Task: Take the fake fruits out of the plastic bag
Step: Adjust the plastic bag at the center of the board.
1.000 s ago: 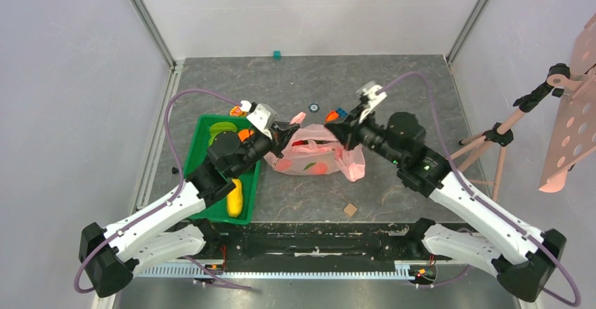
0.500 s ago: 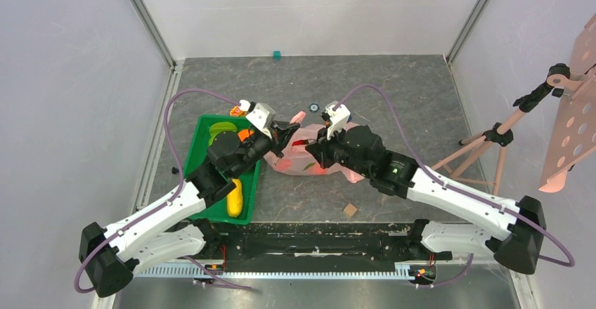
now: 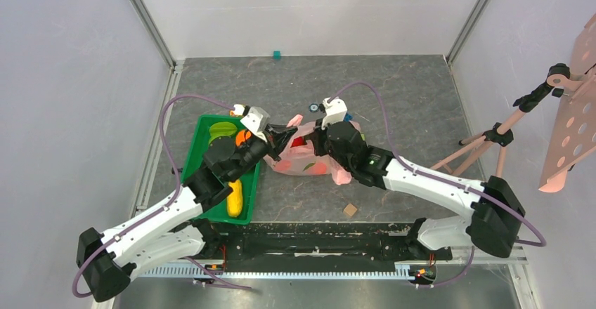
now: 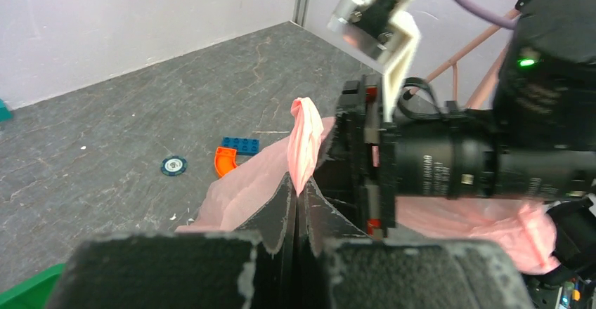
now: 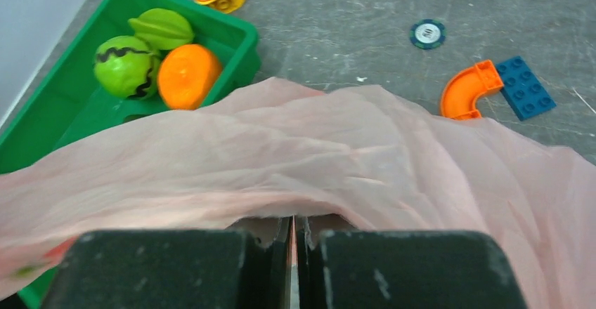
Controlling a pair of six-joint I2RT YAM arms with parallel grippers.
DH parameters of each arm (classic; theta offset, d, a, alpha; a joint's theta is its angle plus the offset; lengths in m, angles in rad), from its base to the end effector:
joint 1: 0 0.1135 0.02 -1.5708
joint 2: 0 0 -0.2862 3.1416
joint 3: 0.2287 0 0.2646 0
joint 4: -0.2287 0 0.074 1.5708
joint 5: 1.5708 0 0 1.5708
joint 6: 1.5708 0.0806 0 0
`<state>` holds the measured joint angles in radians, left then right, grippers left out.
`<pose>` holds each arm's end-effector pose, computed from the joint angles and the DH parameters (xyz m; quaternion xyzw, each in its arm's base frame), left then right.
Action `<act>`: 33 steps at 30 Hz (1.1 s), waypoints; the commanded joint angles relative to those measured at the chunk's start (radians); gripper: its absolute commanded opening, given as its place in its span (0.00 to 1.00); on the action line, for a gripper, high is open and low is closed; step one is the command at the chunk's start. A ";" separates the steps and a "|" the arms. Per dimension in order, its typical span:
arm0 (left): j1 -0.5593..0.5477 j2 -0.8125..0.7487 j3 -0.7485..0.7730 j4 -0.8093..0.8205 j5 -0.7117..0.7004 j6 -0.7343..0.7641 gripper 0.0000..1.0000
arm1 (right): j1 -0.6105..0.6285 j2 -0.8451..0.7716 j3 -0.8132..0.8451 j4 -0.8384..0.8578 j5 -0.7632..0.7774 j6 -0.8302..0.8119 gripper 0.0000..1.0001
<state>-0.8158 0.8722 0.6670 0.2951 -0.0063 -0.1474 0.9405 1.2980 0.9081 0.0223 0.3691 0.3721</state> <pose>0.1747 -0.1850 0.3528 0.2191 0.6381 -0.3400 0.6552 0.2258 0.2602 0.2930 -0.1275 0.8070 0.2196 0.5331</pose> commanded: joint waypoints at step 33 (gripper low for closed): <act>0.000 -0.151 -0.028 -0.079 -0.055 -0.008 0.40 | -0.322 -0.238 -0.284 0.142 -0.256 -0.150 0.00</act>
<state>-0.8158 0.7113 0.5919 0.2276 -0.1204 -0.1604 0.6209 1.1015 0.6388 0.0490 0.3103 0.2924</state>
